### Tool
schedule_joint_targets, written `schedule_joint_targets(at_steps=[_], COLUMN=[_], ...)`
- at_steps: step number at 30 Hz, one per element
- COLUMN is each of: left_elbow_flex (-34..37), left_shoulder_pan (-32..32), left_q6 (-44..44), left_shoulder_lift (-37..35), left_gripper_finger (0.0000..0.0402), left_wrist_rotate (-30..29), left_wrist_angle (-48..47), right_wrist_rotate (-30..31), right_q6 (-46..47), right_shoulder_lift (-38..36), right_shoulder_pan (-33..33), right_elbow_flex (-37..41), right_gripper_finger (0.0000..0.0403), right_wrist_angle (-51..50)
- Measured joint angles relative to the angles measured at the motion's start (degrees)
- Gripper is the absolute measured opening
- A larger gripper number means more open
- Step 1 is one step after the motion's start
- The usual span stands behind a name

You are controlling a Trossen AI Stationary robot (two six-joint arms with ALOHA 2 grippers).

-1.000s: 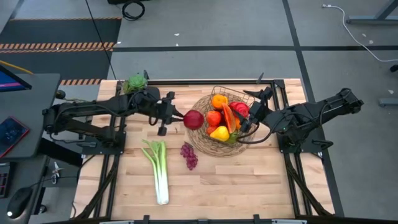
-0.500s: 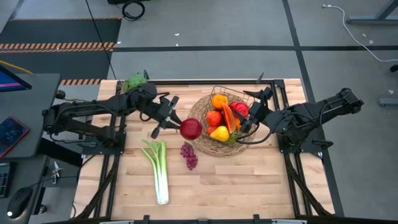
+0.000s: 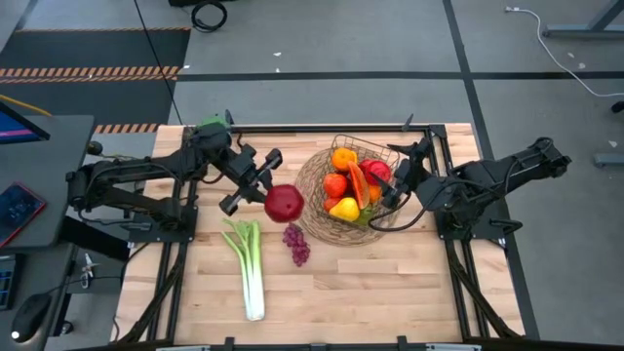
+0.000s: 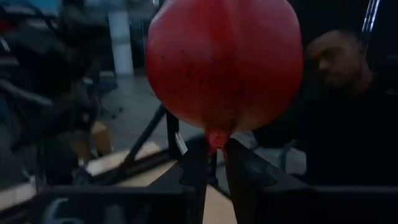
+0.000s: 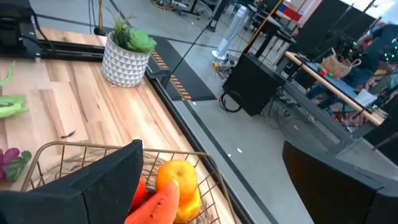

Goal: Build produce basket
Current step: Put the red pomegranate into the gold wire basket

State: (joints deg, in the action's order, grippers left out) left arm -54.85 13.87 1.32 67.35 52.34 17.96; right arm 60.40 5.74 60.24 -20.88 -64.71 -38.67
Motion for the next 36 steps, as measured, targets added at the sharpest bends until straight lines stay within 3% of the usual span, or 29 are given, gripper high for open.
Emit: schedule_joint_targets(at_steps=[10, 17, 30, 36], left_elbow_flex=[0.00, 0.00, 0.00, 0.00], left_shoulder_pan=[0.11, 0.11, 0.11, 0.11], left_q6=[6.33, 7.47, 6.62, -1.38], left_shoulder_lift=[0.00, 0.00, 0.00, 0.02], left_gripper_finger=[0.0052, 0.0061, 0.0059, 0.0059], left_wrist_rotate=[-3.88, -10.13, -12.91, -12.96], left_wrist_angle=[12.91, 16.54, 16.76, 13.61], right_wrist_rotate=[-1.63, -1.79, -1.99, -1.99], right_q6=[2.25, 2.69, 2.69, 2.69], right_shoulder_lift=[-0.04, -0.04, -0.04, -0.01], right_shoulder_pan=[0.34, 0.34, 0.34, 0.34], right_elbow_flex=[0.00, 0.00, 0.00, 0.00], right_gripper_finger=[0.0389, 0.0389, 0.0389, 0.0389], right_wrist_angle=[-0.93, -0.93, -0.96, -0.96])
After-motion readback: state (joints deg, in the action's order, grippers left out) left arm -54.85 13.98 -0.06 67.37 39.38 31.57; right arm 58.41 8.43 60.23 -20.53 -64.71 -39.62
